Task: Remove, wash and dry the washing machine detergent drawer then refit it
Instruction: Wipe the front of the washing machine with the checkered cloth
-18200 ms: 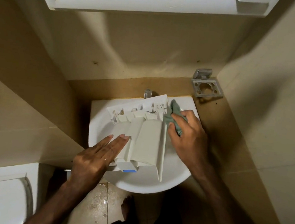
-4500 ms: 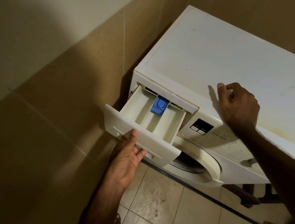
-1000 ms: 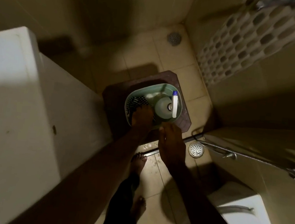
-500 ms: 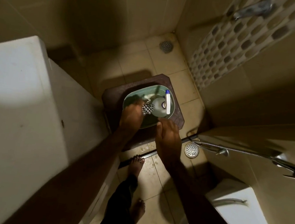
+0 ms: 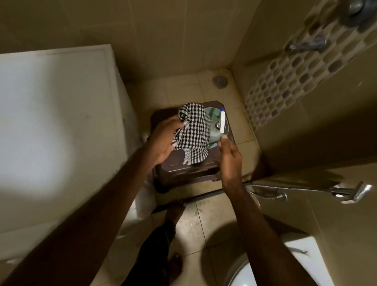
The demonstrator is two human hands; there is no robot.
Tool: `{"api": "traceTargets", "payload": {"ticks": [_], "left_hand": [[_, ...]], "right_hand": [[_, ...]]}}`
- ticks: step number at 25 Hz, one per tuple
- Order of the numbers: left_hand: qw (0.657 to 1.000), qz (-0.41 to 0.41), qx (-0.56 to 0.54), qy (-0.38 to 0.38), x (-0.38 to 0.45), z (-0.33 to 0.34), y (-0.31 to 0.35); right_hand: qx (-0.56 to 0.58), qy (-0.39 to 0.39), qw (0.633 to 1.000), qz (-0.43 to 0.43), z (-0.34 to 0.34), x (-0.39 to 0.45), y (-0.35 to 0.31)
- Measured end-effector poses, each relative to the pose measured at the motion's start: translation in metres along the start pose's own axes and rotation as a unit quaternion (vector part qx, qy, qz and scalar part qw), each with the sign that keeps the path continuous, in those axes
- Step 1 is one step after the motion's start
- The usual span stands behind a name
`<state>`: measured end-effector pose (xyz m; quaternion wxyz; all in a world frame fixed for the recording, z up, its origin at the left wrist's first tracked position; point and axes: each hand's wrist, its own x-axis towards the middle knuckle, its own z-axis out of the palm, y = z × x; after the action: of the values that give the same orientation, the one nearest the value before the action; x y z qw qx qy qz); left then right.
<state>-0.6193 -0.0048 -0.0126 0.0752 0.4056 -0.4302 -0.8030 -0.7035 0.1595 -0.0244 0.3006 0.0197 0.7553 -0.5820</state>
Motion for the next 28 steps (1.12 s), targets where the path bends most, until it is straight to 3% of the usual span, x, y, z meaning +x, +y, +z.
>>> {"api": "traceTargets", "payload": {"ticks": [1,4,9,12,17,20,22,23,26,28], "left_hand": [[1.000,-0.006,0.001,0.000,-0.014,-0.002,0.000],[0.989,0.036,0.137,-0.033,-0.046,-0.011,-0.017],[0.991,0.027,-0.065,-0.118,-0.133,0.013,-0.020],[0.988,-0.012,-0.053,-0.144,-0.166,0.018,-0.028],[0.990,0.053,0.131,-0.006,-0.190,-0.007,-0.041],[0.925,0.126,0.334,0.131,-0.212,-0.016,-0.057],[0.861,0.208,0.395,0.244,-0.227,-0.019,-0.074],[0.856,0.229,0.394,0.245,-0.234,-0.022,-0.081],[0.930,0.163,0.318,0.090,-0.244,-0.023,-0.092],[0.960,0.110,0.258,0.004,-0.248,-0.029,-0.093]], "right_hand": [[0.034,-0.023,0.999,0.028,-0.004,-0.011,-0.006],[0.065,-0.149,0.983,0.087,-0.018,-0.053,-0.020],[0.264,-0.265,0.921,0.111,-0.032,-0.117,-0.019],[0.238,-0.254,0.931,0.111,-0.036,-0.148,-0.015],[0.199,-0.221,0.949,0.109,-0.043,-0.169,-0.002],[0.195,-0.212,0.951,0.113,-0.044,-0.181,0.001],[0.170,-0.205,0.959,0.100,-0.043,-0.190,0.002],[0.155,-0.203,0.963,0.091,-0.040,-0.195,0.003],[0.112,-0.182,0.974,0.082,-0.032,-0.209,0.008],[0.082,-0.168,0.979,0.081,-0.022,-0.218,0.012]]}}
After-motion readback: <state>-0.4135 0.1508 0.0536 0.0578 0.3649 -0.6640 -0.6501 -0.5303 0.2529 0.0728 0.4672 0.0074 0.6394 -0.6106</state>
